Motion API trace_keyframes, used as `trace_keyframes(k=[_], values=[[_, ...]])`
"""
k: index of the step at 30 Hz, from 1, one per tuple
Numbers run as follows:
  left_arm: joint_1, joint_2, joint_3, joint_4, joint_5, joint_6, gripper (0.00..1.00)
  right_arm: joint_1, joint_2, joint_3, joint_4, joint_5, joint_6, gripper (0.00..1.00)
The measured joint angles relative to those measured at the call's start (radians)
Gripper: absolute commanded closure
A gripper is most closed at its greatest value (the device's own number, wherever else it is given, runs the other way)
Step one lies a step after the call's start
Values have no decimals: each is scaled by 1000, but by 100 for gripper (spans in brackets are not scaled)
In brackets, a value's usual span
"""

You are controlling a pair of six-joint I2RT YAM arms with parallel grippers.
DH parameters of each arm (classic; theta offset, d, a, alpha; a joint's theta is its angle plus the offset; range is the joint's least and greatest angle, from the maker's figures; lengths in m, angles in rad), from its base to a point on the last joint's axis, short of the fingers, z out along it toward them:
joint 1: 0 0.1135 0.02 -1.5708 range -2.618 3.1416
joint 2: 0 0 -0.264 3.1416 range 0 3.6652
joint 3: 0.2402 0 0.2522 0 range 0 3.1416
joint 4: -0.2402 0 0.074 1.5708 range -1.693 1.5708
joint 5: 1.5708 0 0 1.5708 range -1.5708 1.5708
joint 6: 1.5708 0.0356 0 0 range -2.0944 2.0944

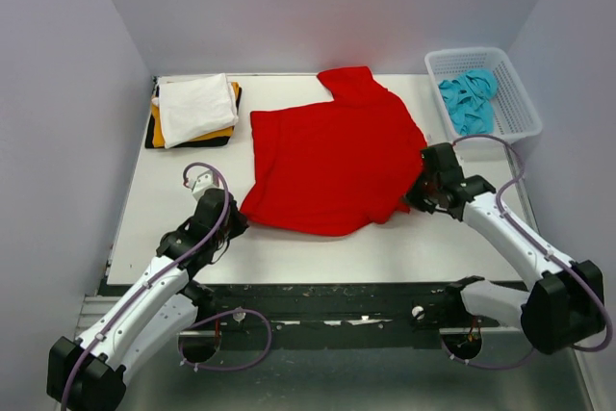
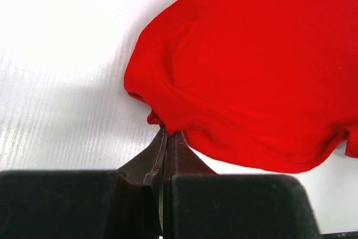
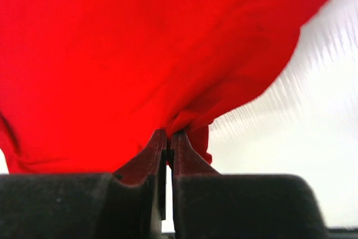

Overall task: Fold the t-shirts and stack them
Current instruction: Flatten out the tshirt

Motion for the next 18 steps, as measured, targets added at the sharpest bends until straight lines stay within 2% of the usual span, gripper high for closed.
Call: trace_keyframes(k=[2, 5, 6, 7, 8, 9, 10, 13, 18], values=[[2, 0, 0, 0, 0, 0, 100, 0, 69, 49, 43, 11, -10, 82], [6, 0, 0, 1, 0, 2, 100, -5, 210, 120, 106, 35, -32, 81], [7, 2, 0, 2, 0, 3, 100, -9, 258, 145, 121, 36, -38, 77], [10, 6, 0, 4, 0, 3, 100, -15, 319, 177, 143, 36, -45, 66], [12, 12, 0, 6, 0, 4, 100, -26, 393, 222, 169, 35, -57, 47], [15, 19, 0, 8, 1, 5, 100, -34, 454, 259, 188, 35, -66, 33], [16, 24, 0, 8, 1, 5, 100, -40, 501, 291, 198, 39, -66, 27], [22, 34, 0, 8, 2, 7, 100, -53, 620, 391, 209, 48, -111, 19], [27, 34, 0, 8, 2, 10, 100, -56, 559, 386, 223, 92, -206, 18]])
